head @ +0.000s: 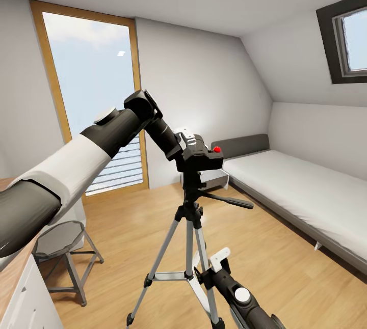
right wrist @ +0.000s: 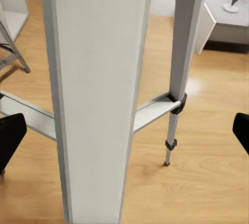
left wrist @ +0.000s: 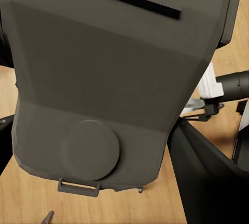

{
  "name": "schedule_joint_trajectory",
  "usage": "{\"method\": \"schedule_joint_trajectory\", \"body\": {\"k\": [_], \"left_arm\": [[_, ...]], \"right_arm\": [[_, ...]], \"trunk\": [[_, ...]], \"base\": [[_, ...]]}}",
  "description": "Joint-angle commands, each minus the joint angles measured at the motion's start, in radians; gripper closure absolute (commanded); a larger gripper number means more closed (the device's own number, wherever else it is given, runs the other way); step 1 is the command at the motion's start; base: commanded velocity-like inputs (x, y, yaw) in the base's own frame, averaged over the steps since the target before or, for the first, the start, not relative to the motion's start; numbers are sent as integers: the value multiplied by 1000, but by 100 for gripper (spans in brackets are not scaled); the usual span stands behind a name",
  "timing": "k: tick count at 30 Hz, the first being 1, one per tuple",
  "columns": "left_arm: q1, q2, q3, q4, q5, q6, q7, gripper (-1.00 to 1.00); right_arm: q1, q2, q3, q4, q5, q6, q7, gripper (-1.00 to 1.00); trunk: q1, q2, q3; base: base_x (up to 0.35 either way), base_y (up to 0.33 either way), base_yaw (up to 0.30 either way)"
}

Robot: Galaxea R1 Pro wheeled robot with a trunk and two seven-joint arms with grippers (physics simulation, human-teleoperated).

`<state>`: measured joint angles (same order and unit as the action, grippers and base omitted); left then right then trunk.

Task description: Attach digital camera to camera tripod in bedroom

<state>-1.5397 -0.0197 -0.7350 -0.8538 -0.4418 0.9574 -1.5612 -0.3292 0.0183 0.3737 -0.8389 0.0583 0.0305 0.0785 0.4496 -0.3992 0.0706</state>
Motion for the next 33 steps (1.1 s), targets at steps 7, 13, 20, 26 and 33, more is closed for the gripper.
{"method": "schedule_joint_trajectory", "body": {"k": [7, 13, 20, 26, 33], "left_arm": [[0, 0, 0, 0, -11, 11, -10, 100], [0, 0, 0, 1, -11, 11, -10, 100], [0, 0, 0, 1, -11, 11, -10, 100], [0, 0, 0, 1, -11, 11, -10, 100], [0, 0, 1, 1, -11, 11, -10, 100]], "right_arm": [[-8, 0, -1, 0, 6, 3, 3, 100], [-10, 0, -2, 0, 6, 3, 3, 100], [-10, 0, -2, 0, 5, 3, 3, 100], [-10, 1, -1, 0, 5, 3, 3, 100], [-10, 2, -2, 0, 5, 3, 3, 100]], "trunk": [[0, -1, 0], [0, -1, 0], [0, -1, 0], [0, -1, 0], [0, -1, 0]], "base": [[0, 0, 0], [0, 0, 0], [0, 0, 0], [0, 0, 0], [0, 0, 0]]}}
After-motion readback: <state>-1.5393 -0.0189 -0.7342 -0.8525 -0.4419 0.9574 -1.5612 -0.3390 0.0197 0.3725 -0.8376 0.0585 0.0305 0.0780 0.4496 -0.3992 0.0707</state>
